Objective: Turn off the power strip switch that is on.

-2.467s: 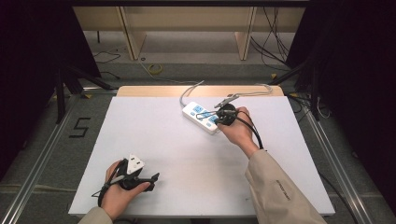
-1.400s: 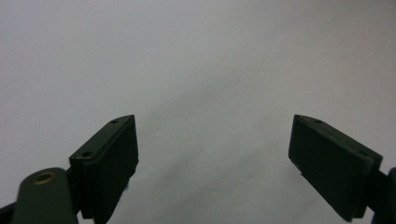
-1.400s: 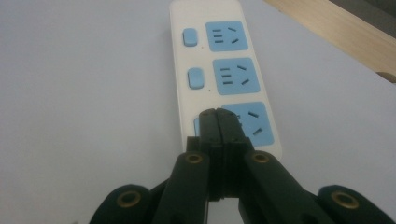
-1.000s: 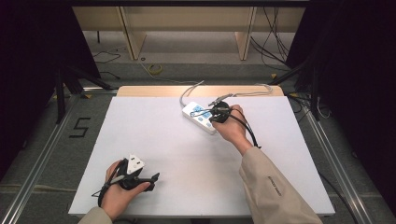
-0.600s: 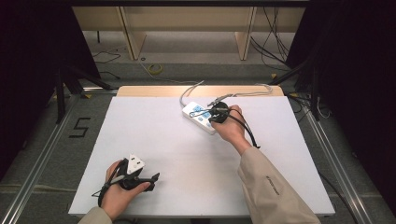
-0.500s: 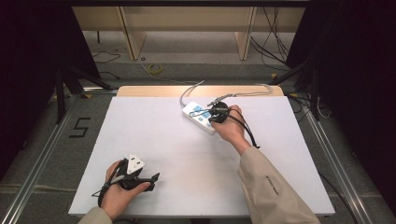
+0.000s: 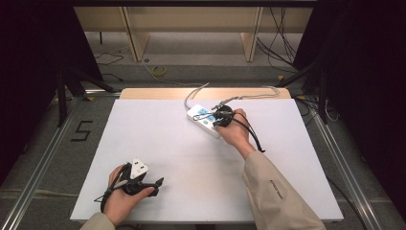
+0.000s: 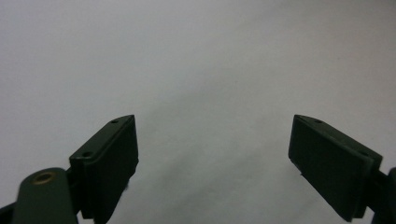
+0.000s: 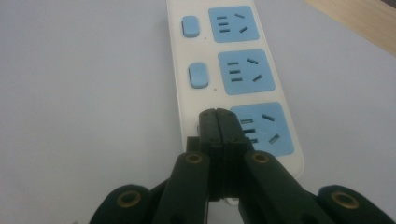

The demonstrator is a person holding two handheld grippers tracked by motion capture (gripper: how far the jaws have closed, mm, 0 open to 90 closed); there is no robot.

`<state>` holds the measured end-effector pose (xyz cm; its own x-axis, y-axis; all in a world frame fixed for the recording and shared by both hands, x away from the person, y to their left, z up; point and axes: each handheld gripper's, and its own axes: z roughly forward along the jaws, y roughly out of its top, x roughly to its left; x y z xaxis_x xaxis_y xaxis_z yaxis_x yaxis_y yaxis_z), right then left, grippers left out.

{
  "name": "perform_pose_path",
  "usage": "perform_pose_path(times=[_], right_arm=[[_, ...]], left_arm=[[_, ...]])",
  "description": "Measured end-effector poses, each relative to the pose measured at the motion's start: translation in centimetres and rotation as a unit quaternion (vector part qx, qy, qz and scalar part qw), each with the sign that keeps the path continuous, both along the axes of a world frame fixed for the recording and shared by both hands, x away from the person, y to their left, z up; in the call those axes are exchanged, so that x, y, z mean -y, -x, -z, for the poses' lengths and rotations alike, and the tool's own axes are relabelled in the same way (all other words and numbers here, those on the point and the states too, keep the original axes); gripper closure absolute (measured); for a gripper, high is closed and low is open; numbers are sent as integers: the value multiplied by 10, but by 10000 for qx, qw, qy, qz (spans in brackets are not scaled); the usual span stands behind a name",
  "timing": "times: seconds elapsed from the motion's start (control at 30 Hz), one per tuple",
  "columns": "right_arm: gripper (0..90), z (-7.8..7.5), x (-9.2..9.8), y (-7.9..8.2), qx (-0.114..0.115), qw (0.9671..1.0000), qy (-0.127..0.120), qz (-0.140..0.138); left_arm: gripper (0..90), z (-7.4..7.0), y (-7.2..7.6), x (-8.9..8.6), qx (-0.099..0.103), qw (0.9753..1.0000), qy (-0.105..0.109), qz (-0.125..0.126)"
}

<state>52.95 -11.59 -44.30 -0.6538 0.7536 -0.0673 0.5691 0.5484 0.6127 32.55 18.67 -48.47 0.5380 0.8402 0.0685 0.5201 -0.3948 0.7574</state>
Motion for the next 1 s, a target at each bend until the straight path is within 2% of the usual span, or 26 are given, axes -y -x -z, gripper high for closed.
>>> perform_pose_path(times=[1.0], right_arm=[[900,5,-5,-8,-136,9999,27,57]], left_arm=[[155,0,0,0,-11,10000,8,7]])
